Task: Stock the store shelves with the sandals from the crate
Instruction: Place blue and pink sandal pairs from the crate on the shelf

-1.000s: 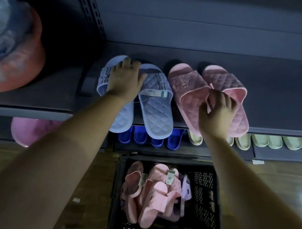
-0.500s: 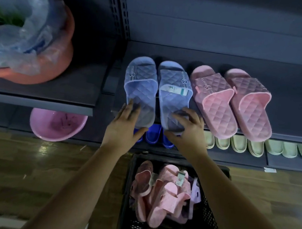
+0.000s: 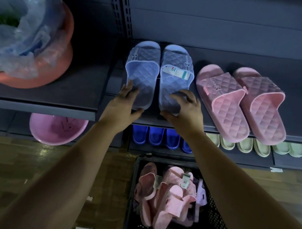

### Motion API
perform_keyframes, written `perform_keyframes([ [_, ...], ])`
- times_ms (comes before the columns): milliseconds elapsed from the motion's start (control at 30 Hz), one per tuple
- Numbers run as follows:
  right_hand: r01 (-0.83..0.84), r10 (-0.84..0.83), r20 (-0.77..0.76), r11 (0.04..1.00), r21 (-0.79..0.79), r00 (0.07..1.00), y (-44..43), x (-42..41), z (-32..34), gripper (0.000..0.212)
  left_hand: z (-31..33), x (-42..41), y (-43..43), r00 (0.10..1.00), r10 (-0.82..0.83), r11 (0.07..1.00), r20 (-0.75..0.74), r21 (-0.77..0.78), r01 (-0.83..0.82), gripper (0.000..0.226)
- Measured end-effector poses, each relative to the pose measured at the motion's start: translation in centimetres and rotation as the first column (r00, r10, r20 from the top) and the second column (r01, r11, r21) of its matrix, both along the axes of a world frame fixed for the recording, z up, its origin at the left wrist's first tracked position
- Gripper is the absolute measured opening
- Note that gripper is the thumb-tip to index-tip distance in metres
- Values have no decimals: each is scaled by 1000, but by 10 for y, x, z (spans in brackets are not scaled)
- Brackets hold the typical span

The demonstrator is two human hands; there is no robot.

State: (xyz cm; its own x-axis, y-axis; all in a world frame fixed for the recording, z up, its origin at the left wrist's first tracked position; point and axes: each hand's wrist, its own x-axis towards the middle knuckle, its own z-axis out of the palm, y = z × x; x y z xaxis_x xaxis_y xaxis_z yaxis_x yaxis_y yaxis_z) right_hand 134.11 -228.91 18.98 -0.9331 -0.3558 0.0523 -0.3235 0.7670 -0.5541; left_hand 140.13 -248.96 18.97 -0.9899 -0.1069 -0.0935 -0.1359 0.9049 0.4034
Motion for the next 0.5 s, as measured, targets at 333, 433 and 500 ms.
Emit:
perform_keyframes([
  [333, 86, -147, -197, 954, -287, 969, 104, -1, 35, 22, 14, -1, 123, 956, 16, 1000, -293, 10, -14, 50],
  [433, 228, -266, -235, 958, -175, 935, 168, -7, 26, 24, 13, -6, 178, 966, -44, 995, -256, 72, 65, 49],
  [500, 287, -286, -232, 958, -28, 930, 208, -12, 15, 29, 9, -8, 211, 963, -96, 991, -250, 68, 117, 49],
])
